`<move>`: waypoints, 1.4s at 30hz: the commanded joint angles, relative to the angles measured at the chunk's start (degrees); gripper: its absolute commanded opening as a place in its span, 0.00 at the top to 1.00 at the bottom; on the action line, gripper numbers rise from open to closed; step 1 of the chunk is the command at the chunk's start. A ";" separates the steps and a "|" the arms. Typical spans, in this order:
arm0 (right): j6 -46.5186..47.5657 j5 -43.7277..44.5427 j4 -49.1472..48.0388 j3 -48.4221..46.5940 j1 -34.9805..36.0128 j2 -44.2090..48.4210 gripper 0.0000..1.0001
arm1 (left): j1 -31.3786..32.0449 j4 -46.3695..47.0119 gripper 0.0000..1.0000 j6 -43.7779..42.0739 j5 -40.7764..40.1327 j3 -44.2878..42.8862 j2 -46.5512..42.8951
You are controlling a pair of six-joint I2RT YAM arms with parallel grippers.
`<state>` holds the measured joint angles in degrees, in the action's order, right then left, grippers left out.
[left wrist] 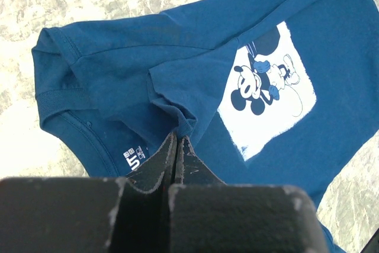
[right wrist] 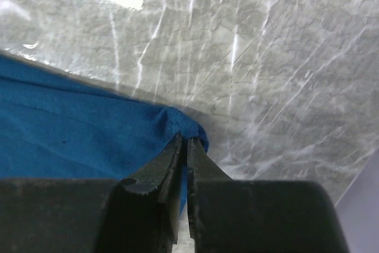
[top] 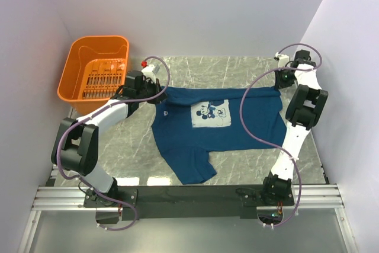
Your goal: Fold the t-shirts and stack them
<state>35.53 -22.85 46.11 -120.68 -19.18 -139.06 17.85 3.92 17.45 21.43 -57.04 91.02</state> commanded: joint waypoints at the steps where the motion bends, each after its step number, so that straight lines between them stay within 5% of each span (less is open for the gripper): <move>1: -0.02 -3.07 -3.04 2.29 -1.03 6.26 0.92 | 0.35 2.05 0.99 -0.05 1.33 -2.11 0.12; 23: 15.18 -13.10 1.27 14.24 -4.73 14.25 0.84 | 0.26 1.88 0.99 -0.05 1.25 -1.94 -0.32; 32: 20.62 -13.10 1.62 19.07 -6.22 17.59 0.75 | 0.35 1.79 0.99 -0.23 1.25 -1.32 -0.93; 36: 24.06 -12.65 0.74 22.42 -7.10 20.14 0.60 | 0.35 2.05 0.99 -0.14 1.16 -0.97 -1.37; 42: 22.66 -17.13 0.39 21.89 -8.59 21.99 0.57 | 0.35 2.76 0.99 0.13 1.25 -0.27 -1.46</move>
<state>57.49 -36.25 47.11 -98.19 -27.20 -120.79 17.89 4.01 17.47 21.58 -57.01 91.02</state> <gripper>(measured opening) 0.432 0.013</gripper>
